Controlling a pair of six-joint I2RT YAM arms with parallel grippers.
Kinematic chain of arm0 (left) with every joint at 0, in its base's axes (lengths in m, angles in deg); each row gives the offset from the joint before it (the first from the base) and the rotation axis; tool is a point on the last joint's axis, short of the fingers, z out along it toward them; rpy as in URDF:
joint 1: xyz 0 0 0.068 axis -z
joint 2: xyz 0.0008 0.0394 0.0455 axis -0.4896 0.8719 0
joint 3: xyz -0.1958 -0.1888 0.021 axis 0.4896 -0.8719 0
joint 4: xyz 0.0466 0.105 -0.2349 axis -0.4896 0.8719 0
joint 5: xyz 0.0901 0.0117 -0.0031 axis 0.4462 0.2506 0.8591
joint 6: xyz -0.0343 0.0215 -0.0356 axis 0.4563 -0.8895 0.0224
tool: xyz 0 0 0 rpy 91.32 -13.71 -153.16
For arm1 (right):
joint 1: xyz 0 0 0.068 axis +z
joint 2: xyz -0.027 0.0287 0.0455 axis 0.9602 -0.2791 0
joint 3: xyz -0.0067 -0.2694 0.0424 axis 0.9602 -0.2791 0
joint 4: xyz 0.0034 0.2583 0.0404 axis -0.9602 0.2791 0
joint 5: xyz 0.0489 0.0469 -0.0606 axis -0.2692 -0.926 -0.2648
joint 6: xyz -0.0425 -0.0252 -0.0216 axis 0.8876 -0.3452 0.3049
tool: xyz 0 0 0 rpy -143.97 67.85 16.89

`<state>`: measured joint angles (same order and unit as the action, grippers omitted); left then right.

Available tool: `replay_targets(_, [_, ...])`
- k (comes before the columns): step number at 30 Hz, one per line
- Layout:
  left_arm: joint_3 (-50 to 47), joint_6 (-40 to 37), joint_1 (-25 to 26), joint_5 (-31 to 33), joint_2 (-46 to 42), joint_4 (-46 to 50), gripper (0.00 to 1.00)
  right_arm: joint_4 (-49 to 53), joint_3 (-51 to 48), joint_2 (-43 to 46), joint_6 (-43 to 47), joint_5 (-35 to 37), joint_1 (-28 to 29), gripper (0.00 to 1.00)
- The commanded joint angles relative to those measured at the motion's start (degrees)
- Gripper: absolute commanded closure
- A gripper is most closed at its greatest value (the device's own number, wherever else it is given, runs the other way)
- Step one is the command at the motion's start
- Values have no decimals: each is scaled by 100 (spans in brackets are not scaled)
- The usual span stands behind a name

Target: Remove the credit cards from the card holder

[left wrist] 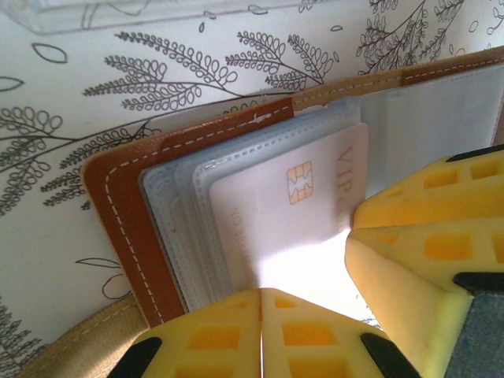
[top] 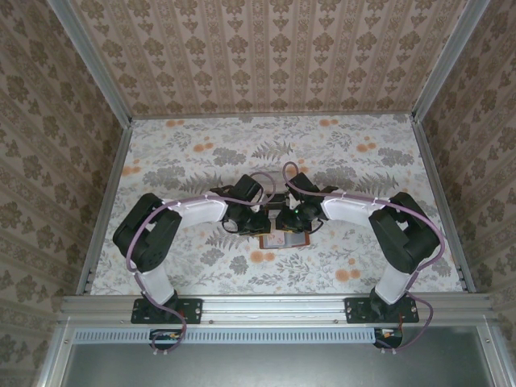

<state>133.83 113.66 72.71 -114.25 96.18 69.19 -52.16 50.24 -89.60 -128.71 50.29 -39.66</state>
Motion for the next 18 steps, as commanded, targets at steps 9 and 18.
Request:
replay_targets(9, [37,-206,-79,236,32,303,91,194,-93,48,45,279,-29,76])
replay_targets(18, [-22,-290,-155,303,59,417,90,323,-84,41,122,421,-29,73])
